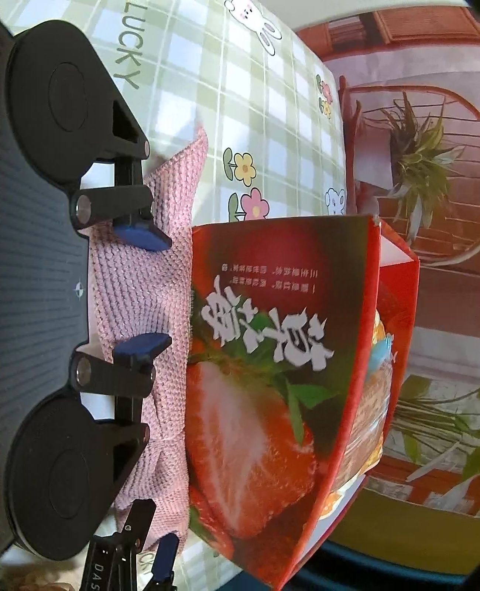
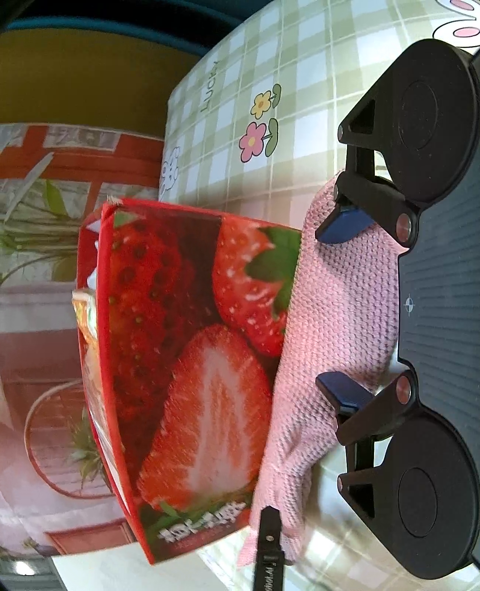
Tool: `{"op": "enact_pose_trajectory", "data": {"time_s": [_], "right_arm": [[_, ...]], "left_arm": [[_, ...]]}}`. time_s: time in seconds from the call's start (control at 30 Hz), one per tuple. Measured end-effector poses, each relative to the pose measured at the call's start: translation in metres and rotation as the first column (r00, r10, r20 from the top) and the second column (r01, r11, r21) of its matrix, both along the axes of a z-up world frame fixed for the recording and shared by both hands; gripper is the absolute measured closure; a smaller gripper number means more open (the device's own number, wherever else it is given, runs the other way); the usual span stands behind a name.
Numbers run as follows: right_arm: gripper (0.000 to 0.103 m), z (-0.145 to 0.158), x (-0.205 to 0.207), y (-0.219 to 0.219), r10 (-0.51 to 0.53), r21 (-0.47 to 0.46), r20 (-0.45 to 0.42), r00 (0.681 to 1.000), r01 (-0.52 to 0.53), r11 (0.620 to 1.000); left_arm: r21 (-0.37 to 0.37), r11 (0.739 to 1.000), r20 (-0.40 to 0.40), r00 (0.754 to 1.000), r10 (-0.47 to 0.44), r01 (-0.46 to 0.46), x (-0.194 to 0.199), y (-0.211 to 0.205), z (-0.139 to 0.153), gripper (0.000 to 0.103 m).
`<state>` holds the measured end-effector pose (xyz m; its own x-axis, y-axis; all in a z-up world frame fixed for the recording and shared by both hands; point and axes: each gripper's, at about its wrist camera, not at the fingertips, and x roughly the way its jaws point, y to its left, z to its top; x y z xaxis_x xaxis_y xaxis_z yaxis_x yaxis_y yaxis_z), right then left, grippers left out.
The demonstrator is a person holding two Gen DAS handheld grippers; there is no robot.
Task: Organize soft objects
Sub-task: 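Close the right tool on the pink knitted cloth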
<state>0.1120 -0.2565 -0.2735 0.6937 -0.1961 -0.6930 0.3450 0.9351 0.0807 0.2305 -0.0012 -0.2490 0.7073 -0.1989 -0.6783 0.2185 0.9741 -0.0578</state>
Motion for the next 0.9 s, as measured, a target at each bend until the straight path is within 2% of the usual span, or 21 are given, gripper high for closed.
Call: {"op": "enact_pose_trajectory", "data": {"time_s": [0.17,0.23,0.53,0.67,0.9], "right_arm": [[0.058,0.000,-0.005,0.009,0.064,-0.016,0.026,0.998,-0.064,0.998],[0.062,0.001,-0.006,0.012,0.084,-0.025,0.031,0.996,-0.083,0.996],[0.068,0.001,-0.011,0.006,0.100,0.004,0.064,0.993,-0.100,0.995],[0.080,0.000,-0.012,0.006,0.115,0.008,0.075,0.991,-0.116,0.993],[0.087,-0.001,-0.013,0.013,0.149,-0.018,0.072,0.986,-0.149,0.989]], "left_arm": [[0.008,1.000,0.013,1.000,0.007,-0.007,-0.019,-0.001,-0.003,0.055],[0.004,1.000,0.011,1.000,0.007,-0.007,-0.023,-0.001,-0.003,0.056],[-0.008,1.000,0.014,1.000,0.003,-0.003,-0.034,0.005,-0.005,0.056],[-0.017,1.000,0.018,1.000,0.002,-0.002,-0.035,0.006,-0.005,0.056],[-0.034,0.999,0.022,1.000,0.000,0.000,-0.038,0.009,-0.007,0.055]]}}
